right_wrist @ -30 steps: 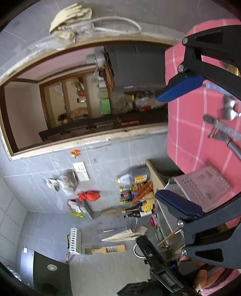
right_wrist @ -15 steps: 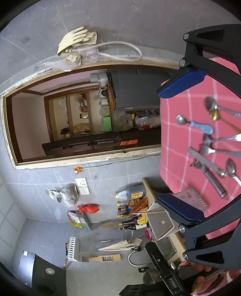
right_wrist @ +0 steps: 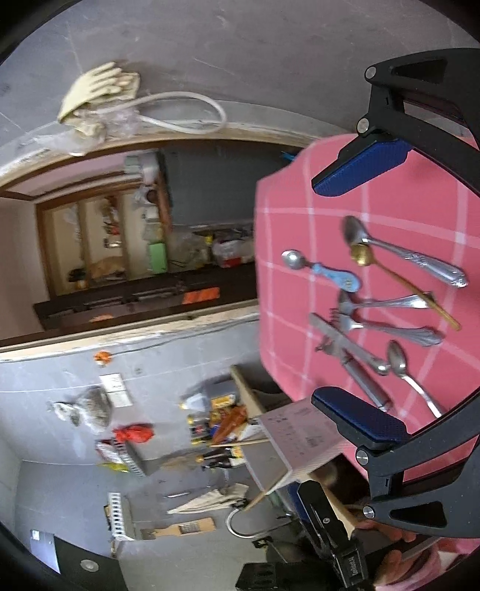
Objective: Organize utensils
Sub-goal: 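Move both open tools back over the remaining utensils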
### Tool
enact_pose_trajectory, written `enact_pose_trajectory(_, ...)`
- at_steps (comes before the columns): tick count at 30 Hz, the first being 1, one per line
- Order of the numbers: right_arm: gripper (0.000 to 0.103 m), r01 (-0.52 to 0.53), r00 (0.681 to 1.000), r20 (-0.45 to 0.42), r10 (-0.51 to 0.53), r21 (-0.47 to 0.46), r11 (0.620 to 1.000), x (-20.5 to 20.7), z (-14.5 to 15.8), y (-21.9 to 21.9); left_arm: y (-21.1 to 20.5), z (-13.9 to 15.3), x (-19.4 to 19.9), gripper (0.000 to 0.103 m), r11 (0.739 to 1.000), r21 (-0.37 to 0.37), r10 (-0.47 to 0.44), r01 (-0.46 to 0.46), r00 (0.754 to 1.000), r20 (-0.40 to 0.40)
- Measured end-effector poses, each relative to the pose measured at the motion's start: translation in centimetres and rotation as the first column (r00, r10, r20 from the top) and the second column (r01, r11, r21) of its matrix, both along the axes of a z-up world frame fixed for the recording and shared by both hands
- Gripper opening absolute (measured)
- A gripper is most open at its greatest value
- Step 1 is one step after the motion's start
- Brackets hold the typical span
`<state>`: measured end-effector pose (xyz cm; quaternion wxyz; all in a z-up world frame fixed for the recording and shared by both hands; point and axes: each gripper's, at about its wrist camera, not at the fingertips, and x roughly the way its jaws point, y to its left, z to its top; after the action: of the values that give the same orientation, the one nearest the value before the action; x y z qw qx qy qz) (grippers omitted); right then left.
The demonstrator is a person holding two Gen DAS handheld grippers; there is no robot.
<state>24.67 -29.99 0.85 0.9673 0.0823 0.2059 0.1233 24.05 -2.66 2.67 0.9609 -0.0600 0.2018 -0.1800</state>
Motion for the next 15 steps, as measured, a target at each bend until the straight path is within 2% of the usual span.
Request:
enact_pose_trajectory(2, 0.099, -0.012, 0.999, -0.031, 0.012, -0.003, 1.0, 0.3, -0.6, -0.2, -0.3, -0.5, 0.3, 0.103, 1.0, -0.002, -0.027, 0.026, 0.999, -0.034)
enact_pose_trajectory(5, 0.087, -0.028, 0.996, -0.081, 0.028, -0.005, 1.0, 0.6, -1.6, -0.3, -0.9, -1.1, 0.6, 0.102, 0.998, 0.001, -0.058, 0.058, 0.996, -0.071)
enact_pose_trajectory(8, 0.075, -0.042, 0.989, -0.139, 0.042, 0.003, 0.999, 1.2, -2.9, -0.5, -1.8, -1.9, 1.0, 0.095, 0.995, 0.008, -0.097, 0.098, 0.989, -0.112)
enact_pose_trajectory(9, 0.069, -0.045, 0.986, -0.159, 0.045, 0.004, 0.999, 1.4, -3.4, -0.5, -2.1, -2.1, 1.2, 0.091, 0.994, 0.009, -0.109, 0.111, 0.986, -0.126)
enact_pose_trajectory(11, 0.063, -0.051, 0.98, -0.195, 0.05, 0.002, 0.999, 1.8, -4.5, -0.5, -2.7, -2.8, 1.5, 0.085, 0.99, 0.01, -0.139, 0.142, 0.977, -0.163)
enact_pose_trajectory(15, 0.047, -0.067, 0.959, -0.276, 0.064, -0.002, 0.998, 2.7, -6.4, -0.2, -4.0, -4.3, 2.2, 0.068, 0.98, 0.013, -0.19, 0.199, 0.951, -0.243)
